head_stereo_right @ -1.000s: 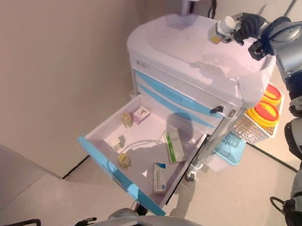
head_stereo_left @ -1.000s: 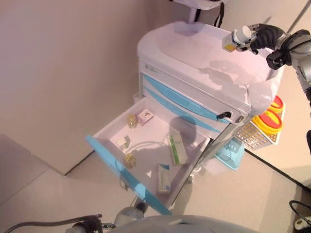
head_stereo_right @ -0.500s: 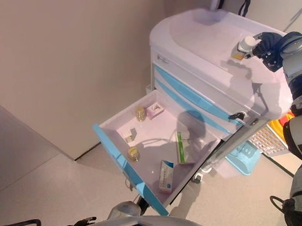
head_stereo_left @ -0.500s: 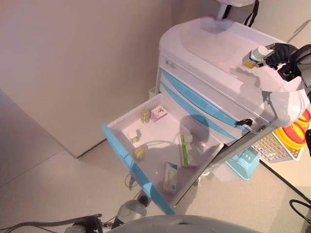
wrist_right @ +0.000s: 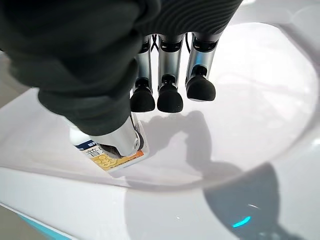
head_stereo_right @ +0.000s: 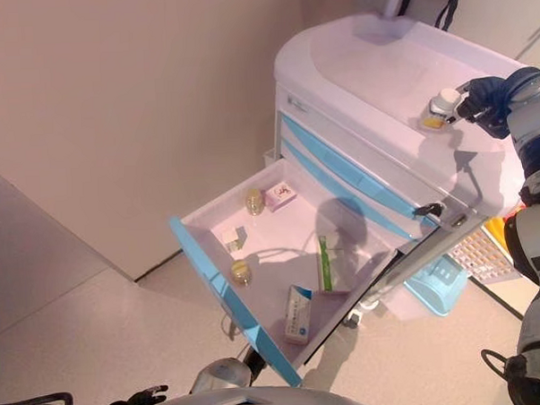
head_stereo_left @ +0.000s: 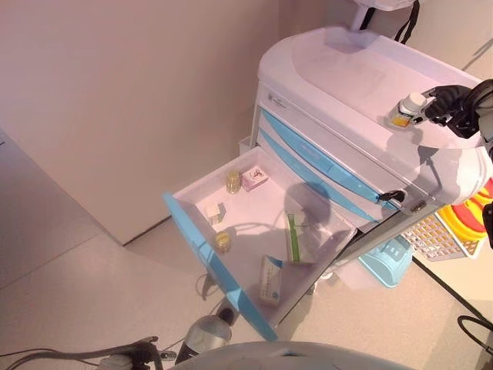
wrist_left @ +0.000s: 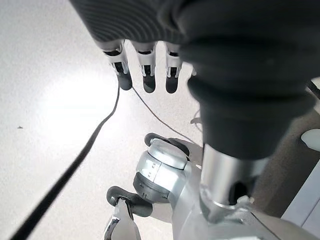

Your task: Open the drawer and pick up the medicine

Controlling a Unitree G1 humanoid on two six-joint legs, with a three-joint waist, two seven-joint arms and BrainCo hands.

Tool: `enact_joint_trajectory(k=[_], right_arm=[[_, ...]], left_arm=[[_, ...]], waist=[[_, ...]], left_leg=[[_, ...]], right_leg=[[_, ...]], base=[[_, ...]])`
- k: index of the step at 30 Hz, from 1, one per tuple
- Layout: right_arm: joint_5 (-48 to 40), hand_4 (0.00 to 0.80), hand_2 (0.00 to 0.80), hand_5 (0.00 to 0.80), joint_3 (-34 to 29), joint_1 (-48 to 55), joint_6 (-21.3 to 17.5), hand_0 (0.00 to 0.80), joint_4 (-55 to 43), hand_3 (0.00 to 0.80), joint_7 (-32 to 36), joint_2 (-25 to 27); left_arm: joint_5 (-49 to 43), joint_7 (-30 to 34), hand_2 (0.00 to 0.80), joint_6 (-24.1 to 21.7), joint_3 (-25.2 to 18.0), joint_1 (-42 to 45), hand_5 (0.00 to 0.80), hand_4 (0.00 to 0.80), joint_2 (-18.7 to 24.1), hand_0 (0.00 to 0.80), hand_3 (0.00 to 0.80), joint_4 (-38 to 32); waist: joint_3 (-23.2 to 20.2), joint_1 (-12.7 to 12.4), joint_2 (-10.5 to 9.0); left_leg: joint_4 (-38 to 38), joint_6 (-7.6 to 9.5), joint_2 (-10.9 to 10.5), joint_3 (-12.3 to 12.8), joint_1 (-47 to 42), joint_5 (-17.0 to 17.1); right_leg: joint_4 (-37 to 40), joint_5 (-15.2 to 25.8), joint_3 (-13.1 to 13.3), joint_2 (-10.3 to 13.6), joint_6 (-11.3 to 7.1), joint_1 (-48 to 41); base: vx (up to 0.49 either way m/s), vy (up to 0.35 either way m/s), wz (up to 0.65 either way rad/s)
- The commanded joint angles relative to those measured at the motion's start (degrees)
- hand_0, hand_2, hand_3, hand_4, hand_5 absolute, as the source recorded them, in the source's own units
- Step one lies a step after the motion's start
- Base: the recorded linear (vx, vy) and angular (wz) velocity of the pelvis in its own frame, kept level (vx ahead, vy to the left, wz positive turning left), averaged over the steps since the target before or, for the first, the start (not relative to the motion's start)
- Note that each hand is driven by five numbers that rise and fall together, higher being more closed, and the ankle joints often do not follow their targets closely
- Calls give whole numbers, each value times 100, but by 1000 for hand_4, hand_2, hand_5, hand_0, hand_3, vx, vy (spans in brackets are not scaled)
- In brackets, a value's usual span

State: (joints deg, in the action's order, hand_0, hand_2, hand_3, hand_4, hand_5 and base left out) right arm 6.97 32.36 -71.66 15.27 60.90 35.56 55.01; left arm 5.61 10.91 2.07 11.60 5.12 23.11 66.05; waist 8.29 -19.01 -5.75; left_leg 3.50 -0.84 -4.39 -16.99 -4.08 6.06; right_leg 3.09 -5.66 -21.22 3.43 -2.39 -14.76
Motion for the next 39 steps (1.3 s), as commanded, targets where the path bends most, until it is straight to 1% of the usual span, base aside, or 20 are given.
enact_joint_trajectory(k=[1,3,4,10,11,12,14,15,16,17,18,19,23,25,30,39], right_arm=[[208,787,787,787,247,19,-112,787,-161,787,88,289],[249,787,787,787,197,100,-135,787,-145,787,106,260],[264,800,800,800,176,139,-112,800,-149,800,109,240],[330,800,800,800,92,270,-155,800,-82,800,134,229],[330,794,794,794,82,293,-171,794,-69,794,132,225],[337,759,759,759,68,315,-180,759,-57,759,115,213],[357,728,728,728,62,313,-171,728,-53,728,121,211],[361,637,637,637,53,340,-202,637,-48,637,108,222],[357,505,505,505,62,339,-211,505,-37,505,87,223],[355,414,414,414,65,337,-226,414,-34,414,77,232],[362,132,132,132,70,325,-246,132,-30,132,45,245],[372,0,0,0,71,321,-245,0,-33,0,34,248],[383,0,0,0,59,316,-183,0,-17,0,-122,205],[312,0,0,0,76,255,-139,0,-23,0,-275,212],[149,0,0,0,82,102,-168,0,-21,0,-707,280],[31,0,0,0,263,-224,-107,0,-151,0,-934,549]], left_arm=[[-120,71,0,-146,219,199,0,0,280,0,0,-83],[-142,88,0,-158,205,217,0,0,279,0,0,-75],[-145,81,0,-154,212,226,0,0,274,0,0,-82],[-159,88,0,-142,223,236,0,0,300,0,0,-67],[-171,79,0,-148,220,242,0,0,297,0,0,-58],[-176,79,0,-148,224,243,0,0,303,0,0,-55],[-187,86,0,-146,212,246,0,0,318,0,0,-54],[-195,92,0,-159,206,260,0,0,322,0,0,-55],[-199,101,0,-154,208,259,0,0,328,0,0,-58],[-191,94,0,-163,214,269,0,0,324,0,0,-60],[-194,100,0,-172,213,275,0,0,331,0,0,-65],[-195,107,0,-164,213,275,0,0,337,0,0,-77],[-199,110,0,-163,244,262,0,0,336,0,0,-91],[-182,107,0,-162,278,252,0,0,341,0,0,-103],[-167,111,0,-190,312,247,0,0,361,0,0,-98],[-109,102,0,-194,322,254,0,0,382,0,0,-135]], waist=[[-326,-109,-83],[-333,-108,-76],[-332,-112,-75],[-297,-123,-69],[-290,-126,-70],[-285,-133,-69],[-279,-138,-68],[-276,-139,-64],[-280,-142,-63],[-279,-139,-61],[-279,-141,-58],[-280,-143,-55],[-270,-149,-49],[-263,-148,-49],[-258,-124,-49],[-315,1,-53]], left_leg=[[-96,245,-129,224,-342,-744],[-91,242,-131,226,-350,-743],[-93,242,-132,226,-347,-741],[-89,239,-124,232,-358,-733],[-84,238,-122,231,-361,-731],[-78,239,-123,227,-363,-729],[-74,239,-124,220,-366,-724],[-71,239,-124,216,-368,-724],[-75,240,-126,214,-365,-723],[-76,240,-128,213,-363,-724],[-76,241,-131,213,-361,-723],[-73,242,-134,207,-362,-719],[-81,245,-140,208,-358,-719],[-81,247,-136,222,-359,-722],[-78,251,-129,253,-379,-739],[-76,265,-118,365,-393,-765]], right_leg=[[-704,132,456,266,-183,482],[-698,130,463,266,-186,478],[-694,129,470,265,-186,474],[-706,136,476,265,-199,483],[-705,138,478,265,-202,484],[-702,140,480,264,-205,482],[-705,142,479,265,-209,485],[-705,144,481,267,-214,488],[-709,145,482,270,-217,491],[-710,144,487,271,-218,494],[-709,145,488,271,-221,496],[-714,146,495,267,-224,503],[-707,155,508,274,-231,502],[-705,162,514,279,-240,507],[-700,178,549,282,-262,510],[-705,196,658,296,-292,552]], base=[[0,0,0],[15,4,0],[33,8,1],[0,0,0],[0,0,0],[0,0,0],[0,0,0],[0,0,0],[0,0,0],[0,0,0],[0,0,0],[0,0,0],[0,0,0],[0,0,0],[0,0,0],[-3,-2,0]])
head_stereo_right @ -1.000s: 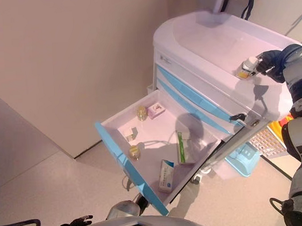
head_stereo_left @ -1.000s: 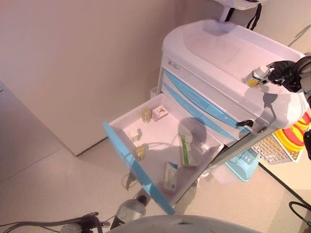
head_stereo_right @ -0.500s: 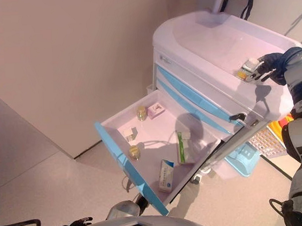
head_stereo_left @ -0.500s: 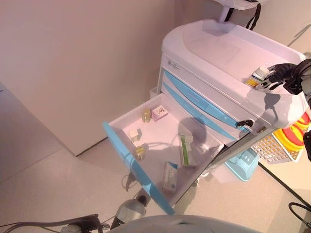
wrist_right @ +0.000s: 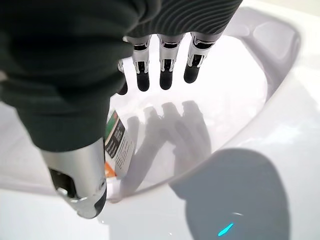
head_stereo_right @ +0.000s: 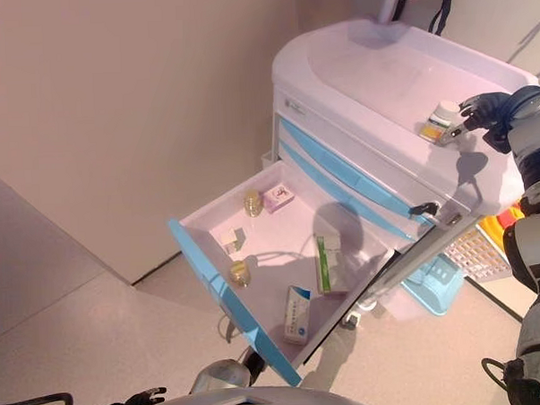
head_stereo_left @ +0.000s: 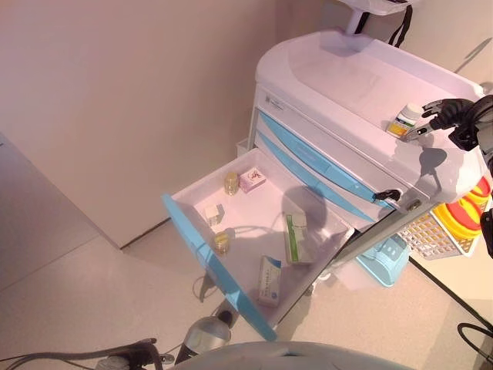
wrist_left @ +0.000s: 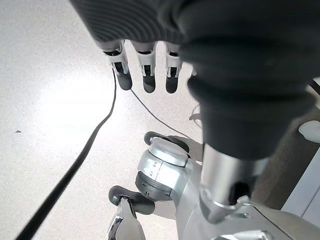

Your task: Open the drawer and pick up the medicine

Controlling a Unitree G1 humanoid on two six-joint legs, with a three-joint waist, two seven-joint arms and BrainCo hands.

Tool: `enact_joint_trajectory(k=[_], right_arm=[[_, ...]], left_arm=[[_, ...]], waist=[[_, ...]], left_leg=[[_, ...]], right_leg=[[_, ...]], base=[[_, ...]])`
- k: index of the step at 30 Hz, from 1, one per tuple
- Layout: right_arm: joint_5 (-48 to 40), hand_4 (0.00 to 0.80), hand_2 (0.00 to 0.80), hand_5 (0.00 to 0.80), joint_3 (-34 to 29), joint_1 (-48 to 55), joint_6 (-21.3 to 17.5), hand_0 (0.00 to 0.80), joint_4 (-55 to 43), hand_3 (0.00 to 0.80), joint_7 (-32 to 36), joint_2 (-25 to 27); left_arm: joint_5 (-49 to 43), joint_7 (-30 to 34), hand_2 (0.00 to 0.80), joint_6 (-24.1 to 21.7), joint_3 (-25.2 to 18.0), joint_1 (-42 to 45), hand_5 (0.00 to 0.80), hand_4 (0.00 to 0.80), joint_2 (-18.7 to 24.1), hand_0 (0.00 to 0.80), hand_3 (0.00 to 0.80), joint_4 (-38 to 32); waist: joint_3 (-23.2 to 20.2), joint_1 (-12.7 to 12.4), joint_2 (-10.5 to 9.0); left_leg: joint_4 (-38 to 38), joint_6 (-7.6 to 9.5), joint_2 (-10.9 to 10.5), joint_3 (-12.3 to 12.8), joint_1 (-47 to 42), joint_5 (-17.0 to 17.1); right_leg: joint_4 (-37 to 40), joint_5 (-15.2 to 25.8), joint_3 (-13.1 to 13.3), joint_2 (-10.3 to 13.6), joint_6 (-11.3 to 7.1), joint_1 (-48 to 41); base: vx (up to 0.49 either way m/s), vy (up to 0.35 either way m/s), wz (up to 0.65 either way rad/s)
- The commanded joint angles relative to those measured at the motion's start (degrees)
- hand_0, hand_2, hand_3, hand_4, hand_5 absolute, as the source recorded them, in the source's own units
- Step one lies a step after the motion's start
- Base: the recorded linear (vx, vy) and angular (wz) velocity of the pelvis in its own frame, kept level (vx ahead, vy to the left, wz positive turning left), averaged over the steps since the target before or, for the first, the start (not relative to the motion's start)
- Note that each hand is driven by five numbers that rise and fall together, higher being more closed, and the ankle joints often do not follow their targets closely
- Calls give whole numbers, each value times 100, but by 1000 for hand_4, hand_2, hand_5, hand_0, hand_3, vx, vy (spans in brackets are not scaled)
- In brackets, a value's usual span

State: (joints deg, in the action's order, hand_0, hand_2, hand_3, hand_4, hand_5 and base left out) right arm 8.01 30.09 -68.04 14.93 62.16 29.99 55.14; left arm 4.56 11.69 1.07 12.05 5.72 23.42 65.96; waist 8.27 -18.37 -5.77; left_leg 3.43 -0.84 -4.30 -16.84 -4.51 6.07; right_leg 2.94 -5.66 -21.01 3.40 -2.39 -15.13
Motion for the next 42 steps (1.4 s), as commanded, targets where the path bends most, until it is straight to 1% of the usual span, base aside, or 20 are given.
enact_joint_trajectory(k=[1,5,7,11,13,14,17,19,21,24,26,28,29,31,34,35,37,39,40,42], right_arm=[[-66,0,0,0,513,-614,-69,0,-283,0,-435,561],[-159,0,0,0,673,-796,-112,0,-299,0,-575,696],[-392,0,0,0,764,-912,-237,0,-389,0,-780,830],[-1168,0,0,0,848,-1148,-487,0,-775,0,-1326,1151],[-1743,0,0,0,753,-1199,-536,0,-1173,0,-1772,1355],[-2028,0,0,0,637,-1170,-507,0,-1362,0,-1984,1442],[-2901,0,0,0,36,-855,-672,0,-1978,0,-3129,1676],[-3360,0,0,0,-723,-369,-1022,0,-2351,0,-4099,1740],[-3718,0,0,0,-1527,191,-1262,0,-2568,0,-4804,1675],[-3982,0,0,0,-2737,1176,-2050,0,-2898,0,-5848,1260],[-3954,0,0,0,-3386,1860,-2276,0,-3150,0,-6350,778],[-3859,0,0,0,-3856,2553,-2527,0,-3340,0,-6633,279],[-3689,0,0,0,-4052,2885,-2569,0,-3429,0,-6724,-5],[-3369,0,0,0,-4250,3544,-2816,0,-3546,0,-6726,-546],[-2510,0,0,0,-4184,4635,-2962,0,-4037,0,-6654,-1491],[-2383,0,0,0,-4174,4846,-2931,0,-4132,0,-6609,-1631],[-2071,0,0,0,-4023,5728,-3081,0,-4123,0,-6096,-2183],[-1868,0,0,0,-3894,6166,-3123,0,-3922,0,-5761,-2390],[-1778,0,0,0,-3714,6343,-3140,0,-3756,0,-5671,-2456],[-1856,0,0,0,-3484,6433,-3133,0,-3364,0,-5514,-2510]], left_arm=[[-3,21,0,-98,283,194,0,0,351,0,0,-131],[-17,39,0,-116,311,154,0,0,361,0,0,-115],[-45,68,0,-149,331,146,0,0,390,0,0,-107],[-89,73,0,-215,330,150,0,0,418,0,0,-100],[-114,73,0,-235,321,153,0,0,423,0,0,-108],[-129,75,0,-250,318,157,0,0,423,0,0,-112],[-155,87,0,-290,339,156,0,0,416,0,0,-105],[-188,68,0,-320,403,135,0,0,365,0,0,-85],[-222,40,0,-331,532,120,0,0,320,0,0,-104],[-257,4,0,-270,755,56,0,0,269,0,0,-211],[-325,46,0,-146,888,-21,0,0,258,0,0,-387],[-378,73,0,-43,1034,-73,0,0,253,0,0,-559],[-414,52,0,-59,1087,-89,0,0,245,0,0,-586],[-488,7,0,-99,1159,-109,0,0,182,0,0,-641],[-648,-30,0,-201,1137,-120,0,0,67,0,0,-705],[-644,-56,0,-223,1139,-108,0,0,54,0,0,-705],[-801,-60,0,-383,1094,-93,0,0,-54,0,0,-662],[-915,-42,0,-398,1088,-127,0,0,-64,0,0,-718],[-971,-21,0,-411,1130,-214,0,0,-41,0,0,-756],[-955,-21,0,-366,1256,-411,0,0,35,0,0,-884]], waist=[[-319,-51,-54],[-328,18,-63],[-334,78,-73],[-367,253,-83],[-382,377,-71],[-390,444,-58],[-425,648,2],[-460,810,78],[-485,928,141],[-491,1067,244],[-481,1141,329],[-446,1229,402],[-420,1270,432],[-368,1383,494],[-296,1562,555],[-295,1581,554],[-232,1768,573],[-154,1905,572],[-76,1981,565],[95,2065,559]], left_leg=[[-69,270,-128,364,-351,-769],[-76,285,-128,416,-356,-786],[-79,294,-122,459,-359,-797],[-75,306,-106,581,-363,-825],[-96,305,-91,671,-362,-853],[-104,302,-82,718,-365,-871],[-119,291,-49,874,-374,-919],[-124,279,-20,999,-383,-963],[-122,266,1,1093,-393,-1004],[-140,249,28,1238,-373,-1021],[-149,240,46,1321,-360,-1048],[-160,239,65,1408,-353,-1069],[-164,236,82,1461,-354,-1081],[-163,233,103,1558,-355,-1091],[-161,226,155,1734,-334,-1102],[-162,225,165,1770,-329,-1101],[-211,226,217,1961,-276,-1108],[-278,235,242,2077,-244,-1169],[-355,234,263,2167,-135,-1170],[-486,238,278,2230,105,-1177]], right_leg=[[-687,197,647,300,-291,589],[-703,204,698,307,-297,613],[-703,216,732,310,-304,627],[-707,236,877,283,-313,694],[-708,243,969,266,-313,730],[-702,243,1022,252,-314,745],[-670,245,1170,205,-312,783],[-644,237,1280,163,-316,817],[-593,233,1379,128,-318,833],[-512,285,1476,93,-313,867],[-463,301,1547,75,-316,894],[-410,330,1615,65,-310,917],[-401,340,1654,53,-307,931],[-331,387,1736,40,-310,946],[-273,435,1885,4,-312,999],[-272,442,1914,-2,-313,1013],[-319,445,2025,-24,-324,1111],[-371,404,2091,-41,-340,1176],[-414,420,2110,-42,-343,1297],[-488,447,2140,-51,-340,1547]], base=[[0,0,0],[-43,-24,-6],[-73,-47,-9],[-85,-59,-6],[-88,-67,-18],[-82,-66,-28],[-83,-65,-30],[-90,-59,-26],[-100,-55,-32],[-128,-38,-32],[-112,-25,-26],[-102,-8,-27],[-84,-7,-36],[-67,-9,-31],[-31,-12,-38],[3,-17,-49],[22,-14,-33],[-11,-13,-43],[-115,-23,-44],[-231,-25,-39]])
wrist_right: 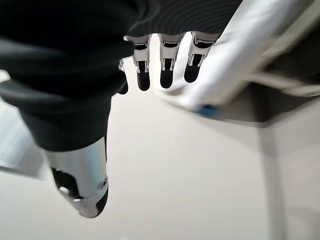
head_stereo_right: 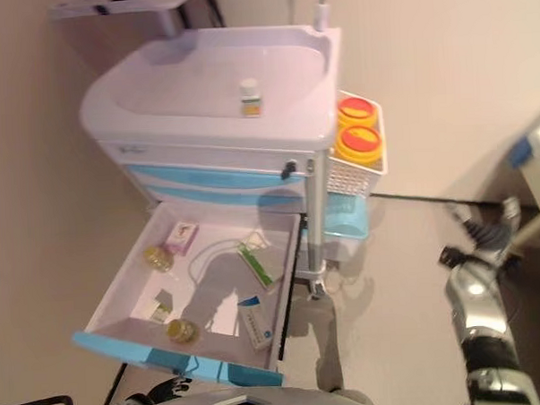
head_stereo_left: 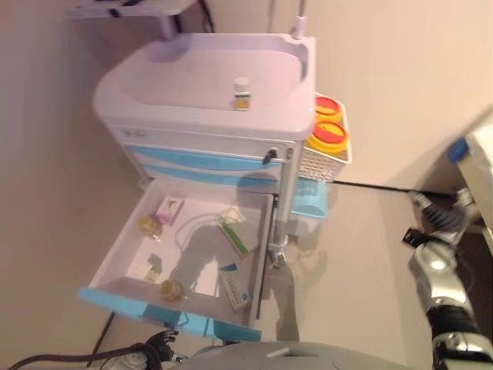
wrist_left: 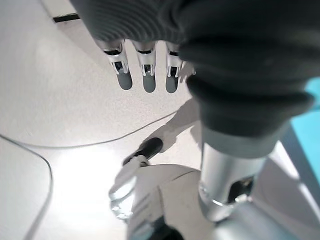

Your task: Open the drawer and pick up the medicine

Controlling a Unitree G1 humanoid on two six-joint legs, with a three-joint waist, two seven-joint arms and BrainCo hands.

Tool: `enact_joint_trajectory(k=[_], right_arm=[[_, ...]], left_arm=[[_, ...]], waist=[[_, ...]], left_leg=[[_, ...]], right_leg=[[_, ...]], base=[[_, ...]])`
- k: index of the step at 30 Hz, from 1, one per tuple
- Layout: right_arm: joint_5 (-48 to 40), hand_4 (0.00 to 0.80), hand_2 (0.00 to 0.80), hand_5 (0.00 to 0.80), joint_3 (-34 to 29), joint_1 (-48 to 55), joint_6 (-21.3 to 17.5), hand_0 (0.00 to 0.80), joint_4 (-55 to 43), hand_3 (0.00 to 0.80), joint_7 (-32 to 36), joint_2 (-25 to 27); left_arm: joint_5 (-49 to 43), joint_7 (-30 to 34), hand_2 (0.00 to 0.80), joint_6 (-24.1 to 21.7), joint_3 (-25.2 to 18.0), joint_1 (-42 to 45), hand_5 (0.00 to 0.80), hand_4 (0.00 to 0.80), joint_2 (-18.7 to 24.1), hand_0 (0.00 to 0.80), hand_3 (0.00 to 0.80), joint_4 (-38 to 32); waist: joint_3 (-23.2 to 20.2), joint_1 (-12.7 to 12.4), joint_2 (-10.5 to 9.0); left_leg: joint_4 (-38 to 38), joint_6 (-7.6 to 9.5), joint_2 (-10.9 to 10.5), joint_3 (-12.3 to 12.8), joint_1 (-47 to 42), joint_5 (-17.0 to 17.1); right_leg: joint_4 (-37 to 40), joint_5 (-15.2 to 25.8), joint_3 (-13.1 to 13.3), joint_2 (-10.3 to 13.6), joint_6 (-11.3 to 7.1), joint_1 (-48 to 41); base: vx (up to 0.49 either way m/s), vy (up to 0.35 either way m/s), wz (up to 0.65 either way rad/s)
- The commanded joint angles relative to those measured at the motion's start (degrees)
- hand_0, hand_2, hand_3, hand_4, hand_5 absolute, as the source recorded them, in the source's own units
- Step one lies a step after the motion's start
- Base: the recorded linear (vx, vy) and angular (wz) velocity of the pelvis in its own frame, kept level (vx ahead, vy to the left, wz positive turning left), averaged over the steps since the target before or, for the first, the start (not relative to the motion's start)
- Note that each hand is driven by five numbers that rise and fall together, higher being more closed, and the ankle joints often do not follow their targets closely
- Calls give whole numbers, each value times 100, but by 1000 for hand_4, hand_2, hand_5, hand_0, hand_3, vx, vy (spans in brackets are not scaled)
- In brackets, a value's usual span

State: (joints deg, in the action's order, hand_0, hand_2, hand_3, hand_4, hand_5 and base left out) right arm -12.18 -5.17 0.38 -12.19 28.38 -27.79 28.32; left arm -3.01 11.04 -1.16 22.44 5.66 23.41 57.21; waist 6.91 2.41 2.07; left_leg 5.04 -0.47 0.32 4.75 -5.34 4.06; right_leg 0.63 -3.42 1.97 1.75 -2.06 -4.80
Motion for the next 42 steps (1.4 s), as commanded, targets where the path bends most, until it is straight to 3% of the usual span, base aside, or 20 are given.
enact_joint_trajectory(k=[1,6,12,18,22,27,29,32,35,39,42], right_arm=[[185,0,0,0,210,-442,-483,0,261,0,288,159],[367,0,0,0,915,-620,-655,0,1022,0,410,-9],[318,0,0,0,1352,-652,-742,0,1571,0,844,-95],[494,0,0,0,1657,-657,-563,0,1399,0,1100,95],[570,0,0,0,1860,-713,-400,0,1134,0,1172,219],[703,0,0,0,2007,-675,-362,0,923,0,1262,385],[769,0,0,0,2068,-649,-311,0,852,0,1274,429],[871,0,0,0,2164,-620,-352,0,882,0,1289,446],[866,0,0,0,2271,-621,-487,0,1033,0,1320,399],[877,0,0,0,2365,-636,-495,0,1119,0,1333,281],[964,0,0,0,2368,-604,-480,0,1139,0,1330,170]], left_arm=[[-194,31,0,-112,291,-580,0,0,103,0,0,-148],[-88,-233,0,40,486,-1170,0,0,480,0,0,-880],[230,-362,0,188,286,-1704,0,0,1071,0,0,-1686],[903,-128,0,528,-174,-2390,0,0,1823,0,0,-2270],[1459,-134,0,918,-403,-3366,0,0,2386,0,0,-2126],[1798,-457,0,1178,-409,-4811,0,0,3101,0,0,-1188],[1975,-704,0,1166,-419,-5361,0,0,3412,0,0,-772],[2053,-1529,0,776,-444,-6172,0,0,3685,0,0,-36],[1914,-2495,0,411,-424,-6706,0,0,3678,0,0,225],[1925,-2693,0,253,-547,-6520,0,0,3451,0,0,-87],[2079,-2297,0,117,-759,-5996,0,0,3218,0,0,-341]], waist=[[393,29,-216],[1062,108,-173],[1632,197,-87],[1993,330,-2],[2158,486,-29],[2251,768,-90],[2260,857,-112],[2245,970,-149],[2181,998,-208],[2095,899,-239],[2021,809,-228]], left_leg=[[-699,202,-172,105,347,-960],[-1057,242,-186,180,1124,-922],[-2045,283,-290,245,2101,-1009],[-2818,336,-382,427,2741,-1219],[-3265,402,-439,565,3153,-1374],[-3738,452,-414,728,3547,-1573],[-3865,458,-397,771,3607,-1652],[-3986,454,-368,824,3622,-1758],[-4013,422,-341,857,3603,-1830],[-3877,399,-373,814,3465,-1833],[-3700,408,-420,745,3275,-1814]], right_leg=[[-292,250,-162,108,-366,684],[-449,373,-149,80,-318,1381],[-955,437,-140,124,-206,2150],[-1413,422,-74,188,-150,2758],[-1739,410,106,184,-181,3213],[-1995,439,305,131,-190,3637],[-2066,440,377,107,-198,3724],[-2107,442,464,87,-207,3787],[-2088,423,520,91,-213,3771],[-2044,397,496,100,-240,3674],[-1992,366,484,101,-266,3539]], base=[[-320,-29,-52],[-301,-7,-39],[-113,61,-26],[0,141,-22],[29,160,-19],[43,171,-13],[58,163,-22],[52,138,-23],[34,49,-15],[29,-21,-2],[25,-27,8]])
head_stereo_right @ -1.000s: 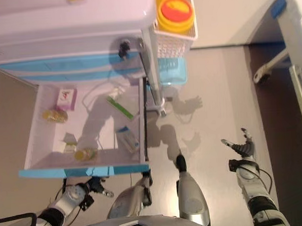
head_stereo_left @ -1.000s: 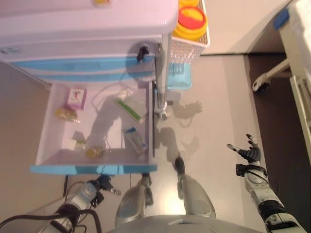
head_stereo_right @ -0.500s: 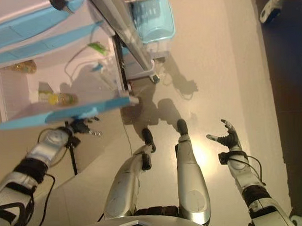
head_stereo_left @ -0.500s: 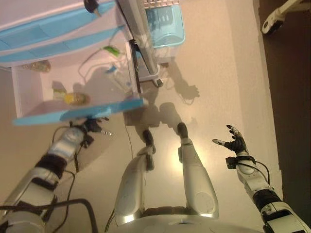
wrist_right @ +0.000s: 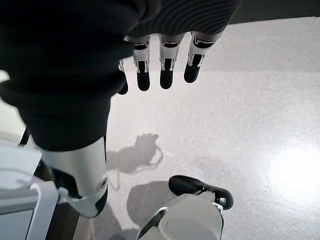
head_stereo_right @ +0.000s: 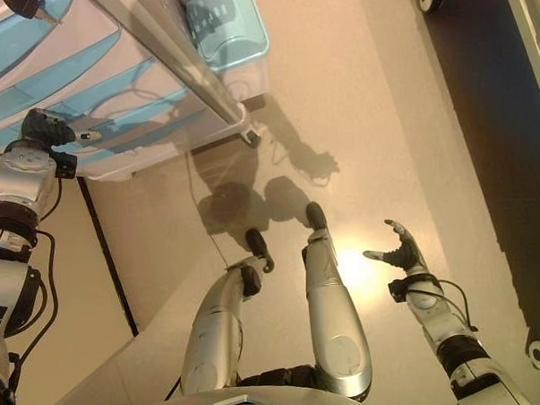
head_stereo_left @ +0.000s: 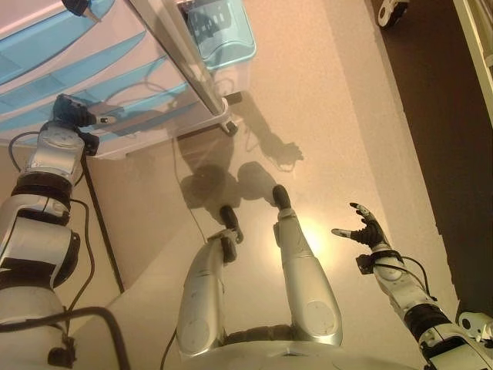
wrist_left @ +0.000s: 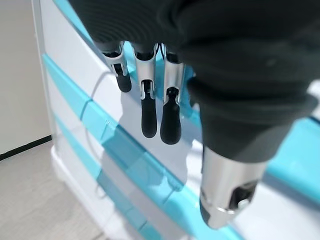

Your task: Open the drawer and pick up the medicine

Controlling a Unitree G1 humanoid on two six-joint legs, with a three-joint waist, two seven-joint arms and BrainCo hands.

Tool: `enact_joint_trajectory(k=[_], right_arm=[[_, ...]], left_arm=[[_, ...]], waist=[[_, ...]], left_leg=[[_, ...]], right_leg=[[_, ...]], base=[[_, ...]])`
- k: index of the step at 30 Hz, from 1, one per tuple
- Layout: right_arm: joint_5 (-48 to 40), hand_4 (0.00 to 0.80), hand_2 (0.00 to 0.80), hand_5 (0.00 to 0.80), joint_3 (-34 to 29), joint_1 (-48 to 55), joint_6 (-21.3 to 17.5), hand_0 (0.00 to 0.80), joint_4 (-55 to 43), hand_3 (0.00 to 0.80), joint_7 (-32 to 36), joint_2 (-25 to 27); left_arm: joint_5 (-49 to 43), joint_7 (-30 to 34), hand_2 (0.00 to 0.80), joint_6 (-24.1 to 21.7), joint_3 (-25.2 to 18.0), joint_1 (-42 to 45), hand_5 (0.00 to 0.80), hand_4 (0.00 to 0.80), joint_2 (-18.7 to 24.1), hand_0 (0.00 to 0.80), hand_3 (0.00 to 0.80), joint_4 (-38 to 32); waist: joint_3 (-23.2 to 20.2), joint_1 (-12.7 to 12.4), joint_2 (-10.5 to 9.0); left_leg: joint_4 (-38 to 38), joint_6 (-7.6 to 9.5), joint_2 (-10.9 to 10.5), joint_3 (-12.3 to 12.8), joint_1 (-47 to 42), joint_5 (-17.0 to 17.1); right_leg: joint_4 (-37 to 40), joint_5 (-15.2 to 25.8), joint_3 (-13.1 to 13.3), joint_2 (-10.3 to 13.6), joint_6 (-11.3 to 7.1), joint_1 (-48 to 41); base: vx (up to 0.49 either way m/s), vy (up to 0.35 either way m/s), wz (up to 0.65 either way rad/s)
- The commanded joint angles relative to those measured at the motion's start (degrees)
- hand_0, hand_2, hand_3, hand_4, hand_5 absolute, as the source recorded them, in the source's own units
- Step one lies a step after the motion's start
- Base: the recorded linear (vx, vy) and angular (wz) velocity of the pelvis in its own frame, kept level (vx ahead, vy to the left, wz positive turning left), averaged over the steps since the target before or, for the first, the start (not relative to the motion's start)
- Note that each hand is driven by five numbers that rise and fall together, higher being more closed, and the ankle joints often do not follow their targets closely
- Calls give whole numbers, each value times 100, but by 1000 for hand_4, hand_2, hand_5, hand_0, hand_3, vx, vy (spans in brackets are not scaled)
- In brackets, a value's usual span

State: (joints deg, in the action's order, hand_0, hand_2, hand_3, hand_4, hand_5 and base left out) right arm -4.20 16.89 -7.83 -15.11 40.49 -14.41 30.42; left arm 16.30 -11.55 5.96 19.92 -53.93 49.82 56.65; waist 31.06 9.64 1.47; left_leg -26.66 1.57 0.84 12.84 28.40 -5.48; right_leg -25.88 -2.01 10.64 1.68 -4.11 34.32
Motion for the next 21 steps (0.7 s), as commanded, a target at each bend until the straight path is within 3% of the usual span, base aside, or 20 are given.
enact_joint_trajectory(k=[1,7,11,15,21], right_arm=[[202,0,0,0,152,240,-188,0,-64,0,-6,-86],[303,0,0,0,-130,517,-77,0,0,0,223,-373],[277,0,0,0,-346,716,-49,0,324,0,572,-546],[181,0,0,0,-558,913,69,0,660,0,983,-686],[-125,0,0,0,-740,1041,265,0,1380,0,1593,-993]], left_arm=[[277,186,0,-608,-580,222,0,0,473,0,0,-440],[1281,1493,0,-1201,-1142,2728,0,0,-714,0,0,-1737],[1470,2119,0,-1473,-1279,3933,0,0,-1632,0,0,-1891],[1337,2543,0,-1642,-1401,4765,0,0,-2276,0,0,-1648],[802,2326,0,-1712,-1394,5271,0,0,-2953,0,0,-612]], waist=[[-421,42,-163],[-659,-373,-100],[-1008,-660,-117],[-1429,-871,-110],[-2035,-1028,-153]], left_leg=[[-450,211,-493,-97,-183,-842],[282,226,-669,-447,-954,-608],[833,176,-748,-744,-1527,-428],[1398,70,-700,-997,-2055,-243],[1955,-47,-541,-1201,-2601,-39]], right_leg=[[690,219,-388,108,-71,-441],[1072,198,-640,259,-126,-1237],[1459,140,-906,341,-120,-1985],[1827,67,-1148,287,-31,-2609],[2068,-36,-1401,140,115,-3152]], base=[[26,-76,6],[52,-122,3],[101,-148,20],[108,-130,31],[82,-119,27]])
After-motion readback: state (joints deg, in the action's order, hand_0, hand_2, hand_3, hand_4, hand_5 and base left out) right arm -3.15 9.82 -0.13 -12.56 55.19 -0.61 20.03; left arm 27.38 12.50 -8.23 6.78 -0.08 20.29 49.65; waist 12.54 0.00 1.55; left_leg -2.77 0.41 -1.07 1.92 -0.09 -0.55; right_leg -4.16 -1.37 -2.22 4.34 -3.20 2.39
